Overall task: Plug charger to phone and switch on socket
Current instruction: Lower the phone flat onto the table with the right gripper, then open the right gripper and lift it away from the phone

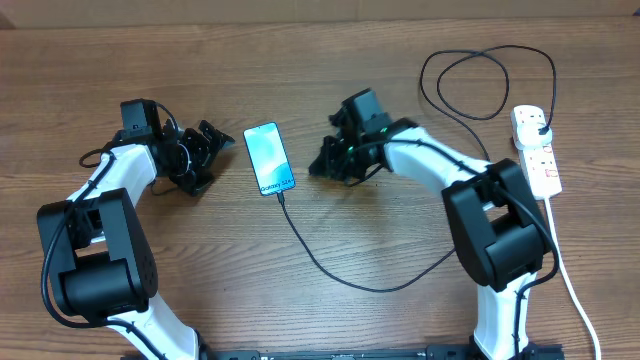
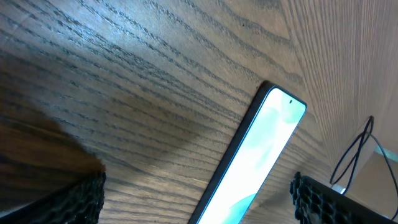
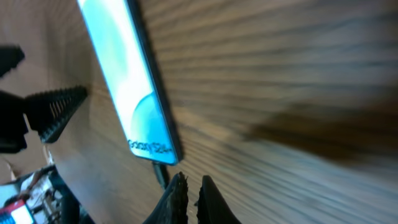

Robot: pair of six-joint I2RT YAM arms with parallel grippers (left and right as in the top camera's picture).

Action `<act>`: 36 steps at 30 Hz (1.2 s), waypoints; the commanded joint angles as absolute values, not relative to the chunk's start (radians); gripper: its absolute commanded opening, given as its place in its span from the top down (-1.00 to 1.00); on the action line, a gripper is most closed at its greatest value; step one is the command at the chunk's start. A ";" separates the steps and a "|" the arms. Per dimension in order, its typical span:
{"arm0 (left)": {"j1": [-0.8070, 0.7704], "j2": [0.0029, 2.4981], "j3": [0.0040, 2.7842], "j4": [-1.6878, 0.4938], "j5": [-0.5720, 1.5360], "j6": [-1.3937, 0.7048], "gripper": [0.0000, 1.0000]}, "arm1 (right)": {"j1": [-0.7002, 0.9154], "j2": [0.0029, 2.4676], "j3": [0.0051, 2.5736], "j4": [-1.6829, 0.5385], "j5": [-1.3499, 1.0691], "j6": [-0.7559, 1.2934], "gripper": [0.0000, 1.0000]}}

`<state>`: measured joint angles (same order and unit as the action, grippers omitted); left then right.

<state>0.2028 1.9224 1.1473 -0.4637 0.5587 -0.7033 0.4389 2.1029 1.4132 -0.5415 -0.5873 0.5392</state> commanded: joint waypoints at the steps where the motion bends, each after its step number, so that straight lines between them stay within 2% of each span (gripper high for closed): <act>1: 0.207 1.944 1.131 -0.471 0.460 -0.702 -1.00 | 0.385 2.059 1.485 -0.620 -0.576 0.431 0.84; 6: 0.207 1.944 1.131 -0.471 0.460 -0.702 -0.99 | 0.335 2.059 1.493 -0.718 -0.557 0.384 0.60; 10: 0.207 1.944 1.131 -0.471 0.460 -0.702 -0.99 | 0.316 2.059 1.493 -0.782 -0.425 0.384 0.10; 13: 0.207 1.944 1.131 -0.471 0.460 -0.702 -1.00 | 0.316 2.059 1.494 -0.796 -0.333 0.379 -0.17; 15: 0.207 1.944 1.131 -0.471 0.460 -0.702 -0.99 | 0.316 2.059 1.494 -0.797 -0.294 0.342 -0.52; 16: 0.207 1.944 1.131 -0.471 0.460 -0.702 -0.99 | 0.314 2.059 1.494 -0.797 -0.275 0.337 -0.78; 17: 0.207 1.944 1.131 -0.471 0.460 -0.702 -0.99 | 0.313 2.059 1.494 -0.799 -0.251 0.338 -0.95; 18: 0.207 1.944 1.131 -0.471 0.460 -0.702 -0.99 | 0.313 2.059 1.494 -0.800 -0.234 0.338 -1.00; 36: 0.207 1.944 1.131 -0.471 0.460 -0.702 -0.99 | 0.313 2.059 1.494 -0.788 -0.195 0.339 -1.00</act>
